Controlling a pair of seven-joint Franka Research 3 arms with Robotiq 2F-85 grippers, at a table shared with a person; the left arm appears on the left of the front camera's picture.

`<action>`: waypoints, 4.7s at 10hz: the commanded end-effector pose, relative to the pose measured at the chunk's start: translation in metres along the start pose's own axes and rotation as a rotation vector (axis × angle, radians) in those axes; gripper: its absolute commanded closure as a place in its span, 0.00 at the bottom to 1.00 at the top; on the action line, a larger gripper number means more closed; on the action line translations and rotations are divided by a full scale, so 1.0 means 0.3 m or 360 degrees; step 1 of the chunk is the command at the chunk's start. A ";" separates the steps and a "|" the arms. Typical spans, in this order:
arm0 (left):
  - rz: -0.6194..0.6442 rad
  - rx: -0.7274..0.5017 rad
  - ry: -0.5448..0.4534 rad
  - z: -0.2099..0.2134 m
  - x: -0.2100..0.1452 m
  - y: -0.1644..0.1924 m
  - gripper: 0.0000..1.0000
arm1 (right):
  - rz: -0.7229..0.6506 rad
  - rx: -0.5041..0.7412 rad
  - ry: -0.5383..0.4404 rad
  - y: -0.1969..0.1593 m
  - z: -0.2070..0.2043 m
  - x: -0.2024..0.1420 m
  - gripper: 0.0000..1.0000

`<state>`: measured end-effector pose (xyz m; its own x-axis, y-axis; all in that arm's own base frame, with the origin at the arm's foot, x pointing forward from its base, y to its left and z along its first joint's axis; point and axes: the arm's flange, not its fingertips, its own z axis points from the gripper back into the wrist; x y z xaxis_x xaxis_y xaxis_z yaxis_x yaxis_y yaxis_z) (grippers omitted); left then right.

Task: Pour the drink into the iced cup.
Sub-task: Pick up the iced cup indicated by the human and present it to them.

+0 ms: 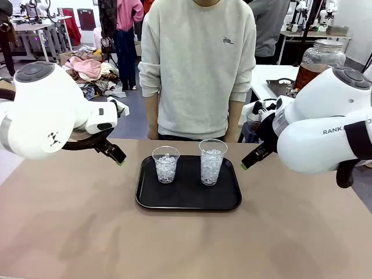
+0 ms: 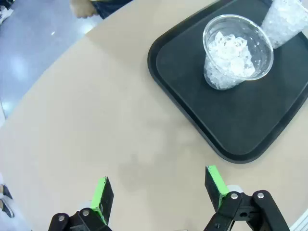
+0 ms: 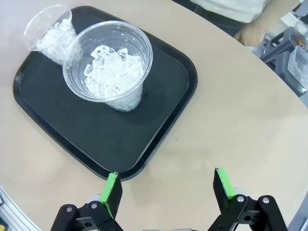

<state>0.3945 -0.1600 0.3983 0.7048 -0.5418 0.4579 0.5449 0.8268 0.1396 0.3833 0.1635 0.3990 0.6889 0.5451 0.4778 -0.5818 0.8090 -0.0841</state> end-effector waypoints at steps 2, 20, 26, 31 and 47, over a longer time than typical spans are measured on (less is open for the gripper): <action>-0.0004 0.0005 -0.0009 0.006 -0.004 0.002 0.00 | -0.0003 0.0001 -0.0006 -0.005 0.001 -0.002 0.00; 0.0392 -0.0656 -0.0235 0.306 0.091 0.187 0.00 | -0.0575 0.0894 0.0114 -0.247 0.282 0.122 0.00; 0.0504 -0.0720 -0.0192 0.302 0.069 0.225 0.00 | -0.0666 0.0983 0.0167 -0.287 0.260 0.088 0.00; 0.0770 -0.0875 -0.0264 0.317 0.083 0.315 0.00 | -0.0990 0.1126 0.0232 -0.337 0.244 0.143 0.00; 0.1086 -0.2038 0.0043 -0.026 0.120 0.626 0.00 | -0.1544 0.1933 0.0206 -0.624 -0.029 0.096 0.00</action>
<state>0.5192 -0.0317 0.4334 0.9915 -0.0889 0.0955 0.1161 0.2677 -0.9565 0.5091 0.0301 0.4186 0.9854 -0.0095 -0.1700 0.1669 0.2515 0.9534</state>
